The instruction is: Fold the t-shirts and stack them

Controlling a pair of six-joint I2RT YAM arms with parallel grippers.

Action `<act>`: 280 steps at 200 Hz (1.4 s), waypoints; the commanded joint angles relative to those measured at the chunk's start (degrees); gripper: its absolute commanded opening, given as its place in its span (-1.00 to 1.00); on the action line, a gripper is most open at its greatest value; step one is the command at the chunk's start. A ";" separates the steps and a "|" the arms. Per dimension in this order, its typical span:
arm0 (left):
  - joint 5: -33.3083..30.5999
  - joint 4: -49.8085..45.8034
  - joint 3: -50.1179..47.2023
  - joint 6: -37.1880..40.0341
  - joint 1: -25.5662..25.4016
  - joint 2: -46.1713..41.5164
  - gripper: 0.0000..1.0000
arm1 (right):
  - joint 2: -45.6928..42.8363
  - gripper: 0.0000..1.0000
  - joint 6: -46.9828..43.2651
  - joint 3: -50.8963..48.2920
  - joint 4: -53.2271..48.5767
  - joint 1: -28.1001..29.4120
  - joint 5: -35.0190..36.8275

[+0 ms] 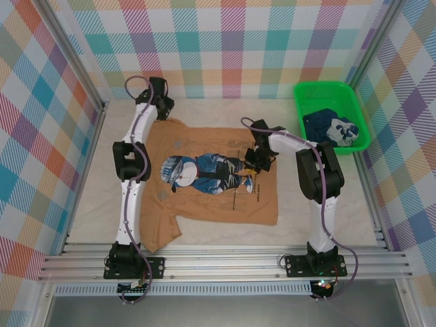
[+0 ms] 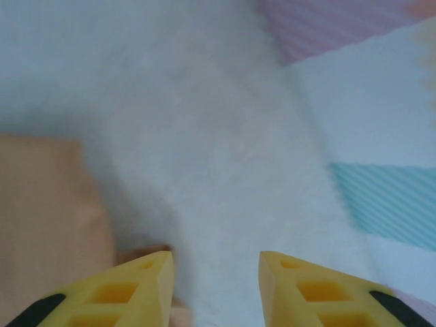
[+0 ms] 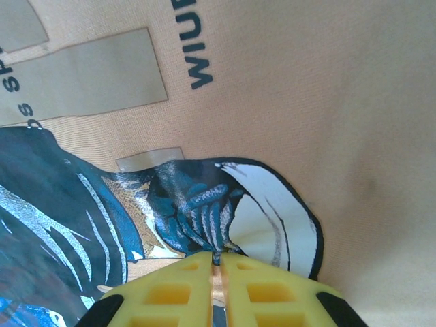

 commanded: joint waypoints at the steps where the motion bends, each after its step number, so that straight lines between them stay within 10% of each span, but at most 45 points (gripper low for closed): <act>1: 0.17 1.39 -1.94 -0.99 -0.52 -2.88 -0.21 | 2.74 -0.77 -0.80 -2.47 -3.70 0.33 3.17; 129: -0.97 -6.36 -0.72 3.03 -1.41 1.32 -0.22 | 3.89 -0.79 -1.51 -1.32 -4.13 0.33 2.36; 223: -1.50 -2.46 -1.36 8.21 -2.44 -0.34 -1.00 | 3.68 -0.83 -1.35 -2.07 -3.68 0.33 2.15; 280: -2.81 1.19 0.29 14.26 -4.88 -4.34 -1.00 | 4.03 -0.88 -1.33 -1.67 -3.77 0.30 2.05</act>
